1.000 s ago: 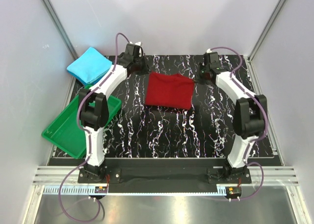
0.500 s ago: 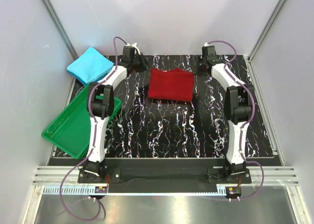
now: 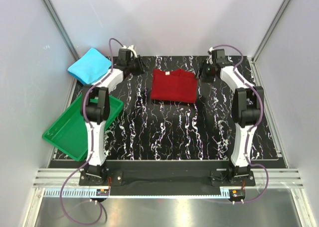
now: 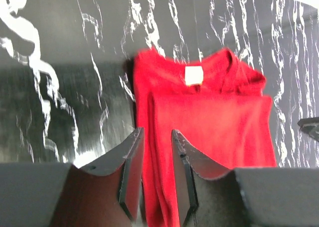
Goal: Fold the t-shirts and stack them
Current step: Fold the tshirt
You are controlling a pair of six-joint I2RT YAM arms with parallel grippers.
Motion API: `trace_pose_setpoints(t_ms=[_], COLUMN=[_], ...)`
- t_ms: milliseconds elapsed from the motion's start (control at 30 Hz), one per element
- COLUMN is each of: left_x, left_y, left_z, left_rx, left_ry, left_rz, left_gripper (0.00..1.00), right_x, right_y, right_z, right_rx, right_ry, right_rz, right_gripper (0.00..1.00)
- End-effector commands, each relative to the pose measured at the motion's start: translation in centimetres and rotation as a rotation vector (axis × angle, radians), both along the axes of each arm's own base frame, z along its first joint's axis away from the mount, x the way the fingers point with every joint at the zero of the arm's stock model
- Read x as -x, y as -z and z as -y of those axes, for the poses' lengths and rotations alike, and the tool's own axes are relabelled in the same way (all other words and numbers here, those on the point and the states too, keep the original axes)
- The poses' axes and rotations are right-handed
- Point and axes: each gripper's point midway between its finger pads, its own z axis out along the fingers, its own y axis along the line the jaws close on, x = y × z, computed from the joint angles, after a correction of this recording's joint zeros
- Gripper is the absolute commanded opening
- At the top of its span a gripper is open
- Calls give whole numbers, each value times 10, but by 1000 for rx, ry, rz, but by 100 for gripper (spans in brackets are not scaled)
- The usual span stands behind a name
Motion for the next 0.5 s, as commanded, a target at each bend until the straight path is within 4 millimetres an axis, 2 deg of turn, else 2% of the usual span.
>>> trace_pose_setpoints(t_ms=[0,33,100,133,167,233,467], left_x=[32,42,67,78,84,99,126], left_y=[-58,-53,-43,-31,-33,-20,16], left_z=[6,9,17,18,20,26,31], left_rx=[-11,-13,-38,-61,-70,-82,-122], left_ry=[43,53,79,93,100,129,169], left_rz=[64,44,14,-8,-1,-31,-111], left_gripper=[33,33,33,34,34,35,35], right_x=[37,50,59,68,70,75,86], right_y=[-41,-26,-20,-11,-9,-3,16], right_z=[-20,-22,-23,-25,-26,-27,-33], right_rx=[-102,-120,-121,-136,-141,-135,-168], right_ry=[-133,-148,-159,-171,-180,-211,-272], right_rz=[25,-21,-34,-60,-62,-61,-107], right_gripper=[61,61,61,61,61,61,60])
